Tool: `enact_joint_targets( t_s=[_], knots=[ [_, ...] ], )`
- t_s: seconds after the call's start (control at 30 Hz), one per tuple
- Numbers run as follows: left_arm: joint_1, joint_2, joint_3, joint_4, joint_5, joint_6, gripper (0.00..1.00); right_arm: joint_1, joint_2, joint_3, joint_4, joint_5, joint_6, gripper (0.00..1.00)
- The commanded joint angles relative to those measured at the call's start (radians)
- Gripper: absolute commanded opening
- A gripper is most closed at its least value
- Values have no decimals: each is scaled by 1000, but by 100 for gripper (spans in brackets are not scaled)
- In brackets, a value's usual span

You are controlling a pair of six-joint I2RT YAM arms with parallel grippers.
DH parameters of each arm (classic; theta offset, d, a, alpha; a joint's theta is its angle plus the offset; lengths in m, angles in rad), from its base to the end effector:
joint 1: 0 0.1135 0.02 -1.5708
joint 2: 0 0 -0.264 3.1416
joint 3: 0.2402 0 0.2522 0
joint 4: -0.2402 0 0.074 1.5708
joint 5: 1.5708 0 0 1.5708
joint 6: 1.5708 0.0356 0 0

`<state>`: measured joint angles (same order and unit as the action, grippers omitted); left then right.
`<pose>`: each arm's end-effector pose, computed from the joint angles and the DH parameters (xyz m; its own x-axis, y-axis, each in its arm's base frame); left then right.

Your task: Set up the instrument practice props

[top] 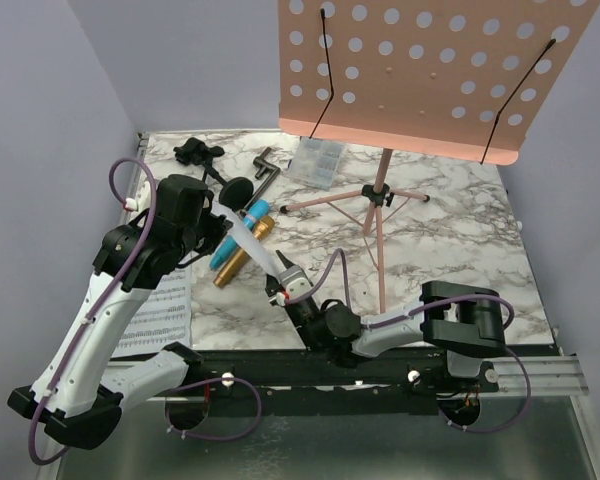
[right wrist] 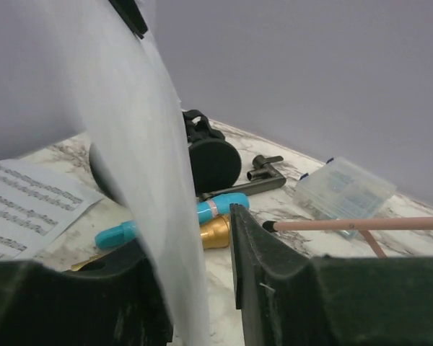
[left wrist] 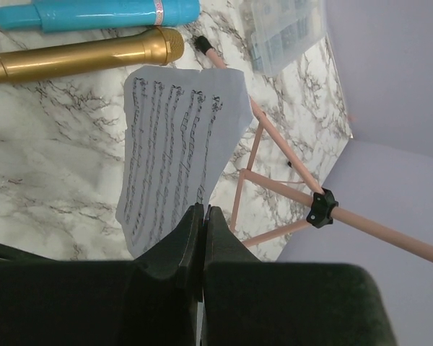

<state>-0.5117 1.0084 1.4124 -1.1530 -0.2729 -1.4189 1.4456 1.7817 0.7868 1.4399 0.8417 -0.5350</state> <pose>0.1444 -0.0701 0.4146 -0.3858 -0.8751 -0.2922 -0.5415 0.4713 -0.6962 0.0697 0.3412 0.2409 0.3404 -0.0155 -0.9402 -0.4689 0.8639 -0.1840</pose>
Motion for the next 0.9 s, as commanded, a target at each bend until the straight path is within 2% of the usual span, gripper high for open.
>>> enact_joint_targets(
  t_s=[0.0, 0.03, 0.1, 0.13, 0.23, 0.3, 0.33, 0.37, 0.43, 0.47, 0.57, 0.73, 0.87],
  knots=[
    [5, -22, 15, -26, -38, -8, 0, 6, -15, -35, 127, 43, -40, 28],
    [6, -26, 12, -24, -38, -9, 0, 7, -26, -44, 121, 36, -40, 22],
    [6, -37, 7, -13, -40, -4, 0, 9, -69, -53, 62, 4, -35, 1],
    [6, -44, 2, 3, -45, 11, 11, 8, -106, -61, 6, -20, -14, 0],
    [6, -71, -7, 52, -81, 91, 60, 0, -260, -61, -278, -132, 83, 0],
    [6, -107, -26, 116, -103, 181, 92, -25, -370, -10, -561, -226, 187, 0],
    [7, -132, -41, 162, -108, 243, 98, -41, -420, 22, -748, -285, 254, 0],
    [6, -156, -53, 201, -112, 294, 99, -59, -476, 50, -841, -328, 297, 0],
    [6, -203, -80, 285, -114, 429, 99, -113, -567, 132, -1129, -471, 402, 0],
    [6, -228, -96, 332, -105, 512, 99, -131, -605, 166, -1208, -496, 427, 0],
    [6, -321, -149, 512, -36, 718, 99, -215, -652, 361, -1535, -608, 519, 0],
    [6, -402, -164, 722, 45, 870, 99, -247, -611, 719, -1879, -597, 558, 0],
    [6, -353, -74, 743, 86, 929, 99, -260, -539, 972, -2041, -561, 556, 0]
  ],
)
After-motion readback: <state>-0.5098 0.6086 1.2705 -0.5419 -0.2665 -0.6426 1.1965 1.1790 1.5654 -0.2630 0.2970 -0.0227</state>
